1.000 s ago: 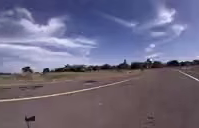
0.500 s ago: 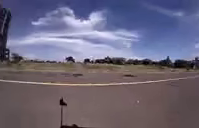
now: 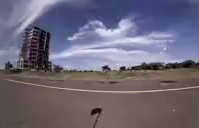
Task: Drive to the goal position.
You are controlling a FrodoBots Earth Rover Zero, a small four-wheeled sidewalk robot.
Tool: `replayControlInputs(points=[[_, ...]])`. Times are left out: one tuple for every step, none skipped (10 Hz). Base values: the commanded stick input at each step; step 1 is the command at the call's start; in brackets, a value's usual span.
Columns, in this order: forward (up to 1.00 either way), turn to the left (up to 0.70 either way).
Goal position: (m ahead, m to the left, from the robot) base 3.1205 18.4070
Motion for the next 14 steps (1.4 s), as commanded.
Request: replayControlInputs(points=[[0.0,0.99],[0.0,0.98],[0.0,0.98],[0.0,0.98],[0.0,0.98],[0.0,0.98],[0.0,0.98],[0.0,0.98],[0.0,0.98],[0.0,0.98],[0.0,0.98],[0.0,0.98],[0.0,0.98],[0.0,0.0]])
